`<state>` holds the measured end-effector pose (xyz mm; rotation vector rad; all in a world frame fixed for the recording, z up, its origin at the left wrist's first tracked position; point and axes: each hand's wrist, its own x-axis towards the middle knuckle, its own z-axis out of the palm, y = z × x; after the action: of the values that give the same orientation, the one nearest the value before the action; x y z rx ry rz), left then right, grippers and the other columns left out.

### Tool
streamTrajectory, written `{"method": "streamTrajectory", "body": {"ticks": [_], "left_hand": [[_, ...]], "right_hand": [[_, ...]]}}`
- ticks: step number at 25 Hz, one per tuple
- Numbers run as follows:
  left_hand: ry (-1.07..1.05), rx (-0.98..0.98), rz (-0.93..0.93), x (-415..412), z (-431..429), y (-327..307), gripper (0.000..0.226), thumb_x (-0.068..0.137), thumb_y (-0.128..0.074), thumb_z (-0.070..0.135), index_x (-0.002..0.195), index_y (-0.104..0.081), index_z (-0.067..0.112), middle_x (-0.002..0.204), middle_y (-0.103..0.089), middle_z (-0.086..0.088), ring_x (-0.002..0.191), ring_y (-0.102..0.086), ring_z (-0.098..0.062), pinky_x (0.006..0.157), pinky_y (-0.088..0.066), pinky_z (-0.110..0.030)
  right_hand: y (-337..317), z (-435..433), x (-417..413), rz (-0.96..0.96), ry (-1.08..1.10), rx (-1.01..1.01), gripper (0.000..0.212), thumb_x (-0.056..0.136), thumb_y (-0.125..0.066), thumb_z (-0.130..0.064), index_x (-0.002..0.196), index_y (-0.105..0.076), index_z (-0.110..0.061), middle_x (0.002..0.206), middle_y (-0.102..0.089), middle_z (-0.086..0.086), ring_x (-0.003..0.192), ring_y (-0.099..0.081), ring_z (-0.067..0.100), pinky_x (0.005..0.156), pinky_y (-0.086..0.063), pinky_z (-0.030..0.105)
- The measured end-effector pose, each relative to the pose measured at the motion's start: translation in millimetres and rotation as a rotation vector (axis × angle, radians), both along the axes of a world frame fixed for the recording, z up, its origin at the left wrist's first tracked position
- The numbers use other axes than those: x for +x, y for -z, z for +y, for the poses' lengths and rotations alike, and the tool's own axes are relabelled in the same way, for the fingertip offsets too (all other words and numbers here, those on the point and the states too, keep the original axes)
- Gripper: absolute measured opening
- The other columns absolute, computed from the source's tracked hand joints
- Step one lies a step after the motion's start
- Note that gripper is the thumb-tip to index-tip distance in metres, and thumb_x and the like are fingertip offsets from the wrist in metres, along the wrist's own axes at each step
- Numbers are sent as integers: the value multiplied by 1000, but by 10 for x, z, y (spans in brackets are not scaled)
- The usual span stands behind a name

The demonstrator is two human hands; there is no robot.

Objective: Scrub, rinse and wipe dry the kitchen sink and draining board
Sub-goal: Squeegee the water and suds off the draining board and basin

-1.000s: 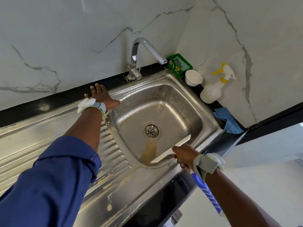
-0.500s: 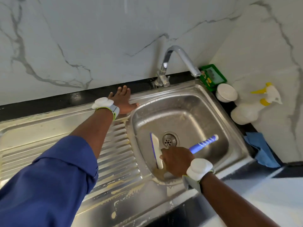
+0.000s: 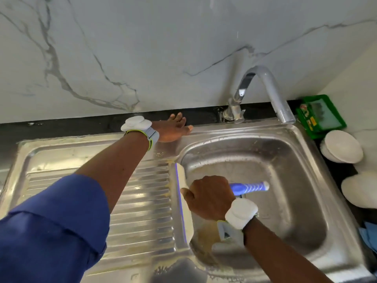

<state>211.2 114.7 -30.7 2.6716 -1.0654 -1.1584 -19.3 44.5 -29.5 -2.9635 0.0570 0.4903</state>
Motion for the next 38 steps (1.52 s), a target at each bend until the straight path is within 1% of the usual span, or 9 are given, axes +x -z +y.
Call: {"method": "streamTrajectory", "body": {"ticks": [3, 8, 14, 19, 23, 27, 32, 36, 38], "left_hand": [[-19, 8, 3, -51, -16, -50, 70, 109, -16, 57, 165, 3, 20, 171, 18, 2, 158, 14, -19, 128, -1, -52], [-27, 13, -42, -103, -29, -32, 67, 110, -15, 53, 166, 1, 20, 171, 17, 2, 159, 12, -18, 127, -2, -54], [-68, -2, -93, -156, -74, 83, 69, 109, -18, 56, 166, 1, 20, 172, 15, 2, 159, 12, -21, 126, -1, -58], [-109, -28, -96, -167, -63, 140, 69, 108, -20, 57, 166, -1, 24, 172, 15, 5, 159, 13, -17, 127, 3, -56], [-133, -48, -83, -144, -54, 164, 68, 108, -20, 56, 166, 0, 25, 172, 15, 6, 158, 15, -16, 127, 5, -55], [-135, -69, -68, -188, -72, 167, 66, 109, -18, 55, 166, 0, 25, 171, 16, 8, 157, 16, -14, 127, 6, -53], [-153, -89, -76, -187, -65, 172, 67, 108, -15, 57, 165, 1, 25, 171, 16, 7, 157, 16, -15, 126, 7, -55], [-150, -81, -86, -209, -81, 210, 68, 108, -15, 58, 165, 2, 25, 171, 17, 7, 157, 17, -14, 126, 8, -55], [-167, -91, -80, -200, -66, 215, 67, 108, -15, 57, 165, 1, 25, 171, 16, 8, 157, 17, -14, 126, 8, -55]], "right_hand": [[47, -27, 185, -12, -93, 102, 59, 103, -28, -54, 61, -42, -14, 62, -51, 4, 65, -53, 30, 66, -37, 35], [383, -28, 499, 7, -8, 181, 62, 103, -27, -57, 93, -69, -13, 100, -72, 14, 95, -67, 36, 77, -44, 38], [626, -1081, 131, 85, 54, -88, 48, 105, -28, -51, 109, -63, -18, 108, -71, 6, 102, -67, 30, 79, -43, 34], [1094, -688, -263, 86, -241, 49, 17, 94, -50, -32, 93, -61, -19, 68, -66, 3, 59, -67, 29, 57, -42, 28], [1302, -278, 28, -76, -40, 180, 29, 76, -79, -28, 98, -71, -10, 54, -60, 0, 39, -55, 24, 40, -42, 28], [1147, -430, 561, -96, 377, 199, 40, 96, -54, -25, 132, -55, -6, 100, -70, 17, 91, -69, 39, 72, -51, 39], [1161, -1258, 539, -431, 1092, 56, 37, 92, -44, -23, 95, -62, 8, 85, -63, 27, 81, -68, 35, 53, -31, 20], [1113, -919, 592, -184, 870, -252, 24, 93, -49, -22, 78, -61, -7, 61, -56, 11, 50, -58, 25, 48, -38, 23], [961, -471, 484, 60, 486, 43, 22, 97, -48, -20, 104, -63, -6, 83, -67, 16, 74, -67, 35, 62, -51, 34]]}}
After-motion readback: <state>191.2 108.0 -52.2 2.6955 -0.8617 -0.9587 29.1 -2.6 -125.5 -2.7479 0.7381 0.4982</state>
